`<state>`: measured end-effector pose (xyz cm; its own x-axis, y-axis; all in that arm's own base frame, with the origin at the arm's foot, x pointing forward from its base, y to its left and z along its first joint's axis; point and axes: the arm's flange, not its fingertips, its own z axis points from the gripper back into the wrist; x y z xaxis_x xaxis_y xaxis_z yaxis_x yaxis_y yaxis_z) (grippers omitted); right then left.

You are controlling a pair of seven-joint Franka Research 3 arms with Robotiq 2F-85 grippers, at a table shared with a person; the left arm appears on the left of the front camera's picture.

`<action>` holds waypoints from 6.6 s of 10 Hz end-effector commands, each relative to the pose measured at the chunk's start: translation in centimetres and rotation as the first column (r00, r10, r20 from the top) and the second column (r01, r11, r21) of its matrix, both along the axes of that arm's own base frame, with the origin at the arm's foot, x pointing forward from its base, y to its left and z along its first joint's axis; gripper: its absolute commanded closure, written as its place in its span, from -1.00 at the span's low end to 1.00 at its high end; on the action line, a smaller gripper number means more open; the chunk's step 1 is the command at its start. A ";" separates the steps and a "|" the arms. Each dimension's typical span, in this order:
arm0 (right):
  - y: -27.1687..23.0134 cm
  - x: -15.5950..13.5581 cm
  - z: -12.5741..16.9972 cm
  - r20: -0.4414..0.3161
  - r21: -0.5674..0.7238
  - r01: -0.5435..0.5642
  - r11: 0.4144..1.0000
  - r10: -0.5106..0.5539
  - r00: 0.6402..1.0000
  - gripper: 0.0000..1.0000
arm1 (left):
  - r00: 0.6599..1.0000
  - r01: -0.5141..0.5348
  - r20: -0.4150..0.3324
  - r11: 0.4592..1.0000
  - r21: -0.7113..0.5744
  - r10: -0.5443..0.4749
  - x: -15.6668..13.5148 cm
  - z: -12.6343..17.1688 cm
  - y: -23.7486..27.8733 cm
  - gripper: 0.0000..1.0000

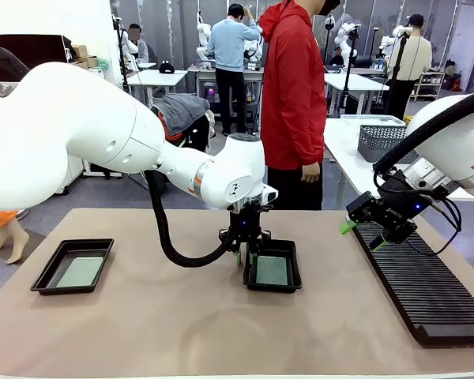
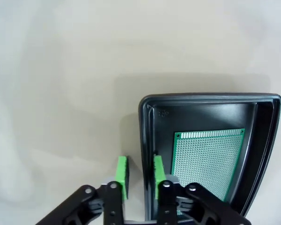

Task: Inspect and transfer BCBs to ESD trays.
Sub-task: Pick up the ESD tray and place it on the left side of the table.

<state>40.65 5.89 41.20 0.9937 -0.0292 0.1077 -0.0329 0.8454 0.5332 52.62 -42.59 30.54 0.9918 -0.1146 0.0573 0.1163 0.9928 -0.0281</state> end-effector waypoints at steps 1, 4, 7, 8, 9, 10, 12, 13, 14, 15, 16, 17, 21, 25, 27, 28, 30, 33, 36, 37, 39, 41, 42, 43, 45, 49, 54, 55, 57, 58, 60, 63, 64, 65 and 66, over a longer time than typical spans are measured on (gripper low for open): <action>0.2 0.0 0.1 0.000 0.001 0.015 1.000 -0.015 1.000 -1.00 | 1.000 0.021 -0.007 0.999 -0.032 -0.021 0.2 0.1 0.1 0.79; 0.2 0.0 0.1 0.000 0.001 0.015 1.000 -0.015 1.000 -1.00 | 1.000 0.015 -0.007 0.999 -0.030 -0.015 0.1 0.1 0.1 1.00; 0.2 0.0 0.1 0.000 0.001 0.015 1.000 -0.015 1.000 -1.00 | 1.000 -0.008 -0.025 1.000 -0.030 0.007 0.2 0.0 0.0 1.00; 0.2 0.0 0.1 0.000 0.001 0.015 1.000 -0.015 1.000 -1.00 | 1.000 0.009 0.000 1.000 -0.008 -0.009 0.0 0.1 -0.1 1.00; 0.2 0.0 0.1 0.000 0.001 0.015 1.000 -0.015 1.000 -1.00 | 1.000 0.009 0.000 1.000 -0.008 -0.009 0.0 0.1 -0.1 1.00; 0.2 0.0 0.1 0.000 0.001 0.015 1.000 -0.015 1.000 -1.00 | 1.000 0.009 0.000 1.000 -0.008 -0.009 0.0 0.1 -0.1 1.00; 0.2 0.0 0.1 0.000 0.001 0.015 1.000 -0.015 1.000 -1.00 | 1.000 0.004 -0.005 1.000 -0.012 -0.004 0.0 0.1 -0.1 0.94; 0.2 0.0 0.1 0.000 0.001 0.015 1.000 -0.015 1.000 -1.00 | 1.000 0.022 -0.005 0.999 -0.042 -0.022 -0.4 0.5 0.4 0.94; 0.2 0.0 0.1 0.000 0.001 0.015 1.000 -0.015 1.000 -1.00 | 0.999 0.033 -0.007 0.997 -0.070 -0.033 -0.5 0.9 1.0 0.94; 0.2 0.0 0.1 0.000 0.001 0.015 1.000 -0.015 1.000 -1.00 | 0.999 0.041 -0.006 0.994 -0.103 -0.042 -0.5 1.3 1.7 0.94; 0.2 0.0 0.1 0.000 0.001 0.015 1.000 -0.015 1.000 -1.00 | 0.999 0.046 0.002 0.990 -0.131 -0.046 -0.7 1.6 2.4 0.94; 0.2 0.0 0.1 0.000 0.001 0.015 1.000 -0.015 1.000 -1.00 | 0.998 0.056 0.006 0.985 -0.165 -0.056 -0.7 1.8 3.1 0.94; 0.2 0.0 0.1 0.000 0.001 0.015 1.000 -0.015 1.000 -1.00 | 0.996 0.089 0.027 0.949 -0.303 -0.085 -0.7 2.3 6.2 0.94; 0.2 0.0 0.1 0.000 0.001 0.015 1.000 -0.015 1.000 -1.00 | 0.997 0.077 0.057 0.929 -0.361 -0.060 -2.4 3.7 9.9 0.94; 0.2 0.0 0.1 0.000 0.001 0.015 1.000 -0.015 1.000 -1.00 | 0.998 0.031 0.056 0.946 -0.323 -0.014 -3.7 6.0 12.8 0.94; 0.2 0.0 0.1 0.000 0.001 0.015 1.000 -0.015 1.000 -1.00 | 0.998 0.015 0.055 0.953 -0.301 0.002 -4.2 7.0 14.3 0.94; 0.2 0.0 0.1 0.000 0.001 0.015 1.000 -0.015 1.000 -1.00 | 0.998 0.013 0.062 0.961 -0.275 0.005 -4.9 8.3 17.7 0.94; 0.2 0.0 0.1 0.000 0.001 0.015 1.000 -0.015 1.000 -1.00 | 0.997 0.010 0.071 0.967 -0.256 0.009 -5.2 8.2 23.4 0.94; 0.2 0.0 0.1 0.000 0.001 0.015 1.000 -0.015 1.000 -1.00 | 0.997 -0.011 0.070 0.963 -0.269 0.031 -5.2 7.1 28.1 0.94; 0.2 0.0 0.1 0.000 0.001 0.015 1.000 -0.015 1.000 -1.00 | 0.997 -0.020 0.064 0.962 -0.272 0.038 -5.1 6.8 29.2 0.94; 0.2 0.0 0.1 0.000 0.001 0.015 1.000 -0.015 1.000 -1.00 | 0.997 -0.032 0.057 0.960 -0.280 0.050 -5.0 6.2 31.4 0.94; 0.2 0.0 0.1 0.000 0.001 0.015 1.000 -0.015 1.000 -1.00 | 0.997 -0.033 0.057 0.958 -0.285 0.052 -5.1 5.7 33.0 0.94; 0.2 0.0 0.1 0.000 0.001 0.015 1.000 -0.015 1.000 -1.00 | 0.997 -0.036 0.056 0.958 -0.283 0.054 -5.1 5.5 33.6 0.94; 0.2 0.0 0.1 0.000 0.001 0.015 1.000 -0.015 1.000 -1.00 | 0.997 -0.045 0.053 0.961 -0.274 0.062 -5.1 5.2 34.1 0.94; 0.2 0.0 0.1 0.000 0.001 0.015 1.000 -0.015 1.000 -1.00 | 0.996 -0.056 0.055 0.962 -0.268 0.073 -5.2 4.6 34.9 0.94; 0.2 0.0 0.1 0.000 0.001 0.015 1.000 -0.015 1.000 -1.00 | 0.995 -0.070 0.052 0.959 -0.273 0.087 -4.5 2.5 35.8 0.94; 0.2 0.0 0.1 0.000 0.001 0.015 1.000 -0.015 1.000 -1.00 | 0.993 -0.089 0.051 0.950 -0.298 0.109 -3.6 0.1 36.5 0.94; 0.2 0.0 0.1 0.000 0.001 0.015 1.000 -0.015 1.000 -1.00 | 0.992 -0.091 0.053 0.950 -0.300 0.111 -3.4 -0.1 36.5 0.94; 0.2 0.0 0.1 0.000 0.001 0.015 1.000 -0.015 1.000 -1.00 | 0.994 -0.084 0.042 0.956 -0.282 0.100 -3.3 -0.4 36.3 0.94; 0.2 0.0 0.1 0.000 0.001 0.015 1.000 -0.015 1.000 -1.00 | 0.994 -0.092 0.026 0.959 -0.267 0.102 -3.3 -0.4 36.2 0.94; 0.2 0.0 0.1 0.000 0.001 0.015 1.000 -0.015 1.000 -1.00 | 0.993 -0.108 0.023 0.957 -0.268 0.119 -3.8 -0.1 35.9 0.94; 0.2 0.0 0.1 0.000 0.001 0.015 1.000 -0.015 1.000 -1.00 | 0.993 -0.108 0.023 0.957 -0.268 0.119 -3.8 -0.1 35.9 0.94; 0.2 0.0 0.1 0.000 0.001 0.015 1.000 -0.015 1.000 -1.00 | 0.993 -0.108 0.023 0.957 -0.268 0.119 -3.8 -0.1 35.9 0.94; 0.2 0.0 0.1 0.000 0.001 0.015 1.000 -0.015 1.000 -1.00 | 0.993 -0.108 0.023 0.957 -0.268 0.119 -3.8 -0.1 35.9 0.94; 0.2 0.0 0.1 0.000 0.001 0.015 1.000 -0.015 1.000 -1.00 | 0.993 -0.108 0.023 0.957 -0.268 0.119 -3.8 -0.1 35.9 0.94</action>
